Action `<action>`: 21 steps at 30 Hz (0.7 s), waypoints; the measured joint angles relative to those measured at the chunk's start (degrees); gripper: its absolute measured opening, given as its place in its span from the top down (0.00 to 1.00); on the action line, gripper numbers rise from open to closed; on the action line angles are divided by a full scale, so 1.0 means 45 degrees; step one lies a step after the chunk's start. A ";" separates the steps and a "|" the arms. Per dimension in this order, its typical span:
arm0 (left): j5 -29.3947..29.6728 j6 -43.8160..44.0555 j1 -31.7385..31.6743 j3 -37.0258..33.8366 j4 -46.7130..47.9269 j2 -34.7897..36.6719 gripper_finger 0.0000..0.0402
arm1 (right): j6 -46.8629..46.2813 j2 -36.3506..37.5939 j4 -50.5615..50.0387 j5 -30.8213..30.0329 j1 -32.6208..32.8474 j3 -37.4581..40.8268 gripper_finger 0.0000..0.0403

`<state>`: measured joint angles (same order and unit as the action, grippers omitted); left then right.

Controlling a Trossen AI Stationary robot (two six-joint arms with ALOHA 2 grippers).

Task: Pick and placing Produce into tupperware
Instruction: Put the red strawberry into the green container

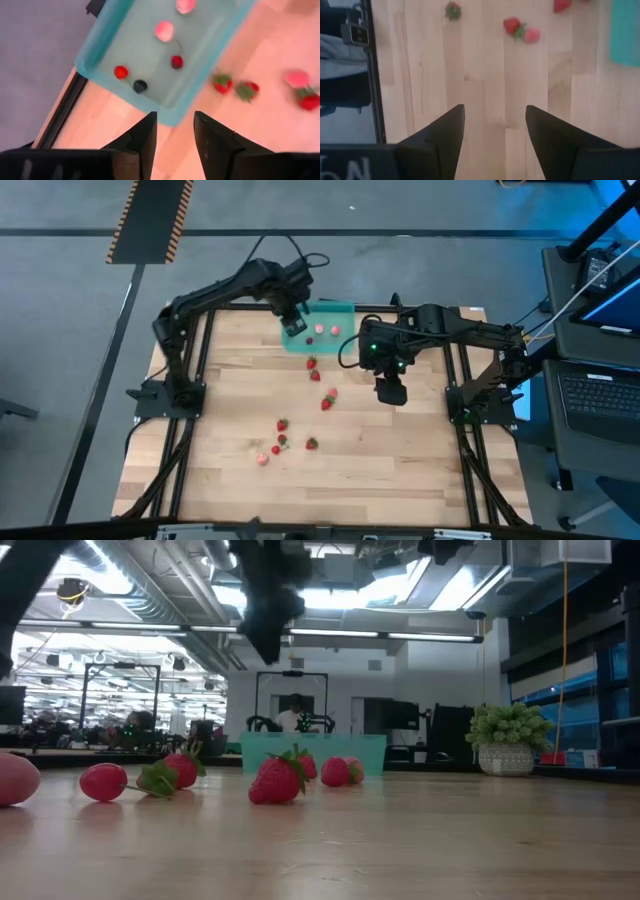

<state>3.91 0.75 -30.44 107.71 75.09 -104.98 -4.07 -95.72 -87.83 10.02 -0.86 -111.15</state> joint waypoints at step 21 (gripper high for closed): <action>0.0065 0.7278 0.7790 -0.8935 -0.1016 0.7068 0.77 | 0.0037 0.0000 0.0718 0.0000 -0.0005 0.0000 0.47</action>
<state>4.20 33.50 4.61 67.50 70.52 -73.17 -3.91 -95.72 -84.60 10.02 -0.89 -111.15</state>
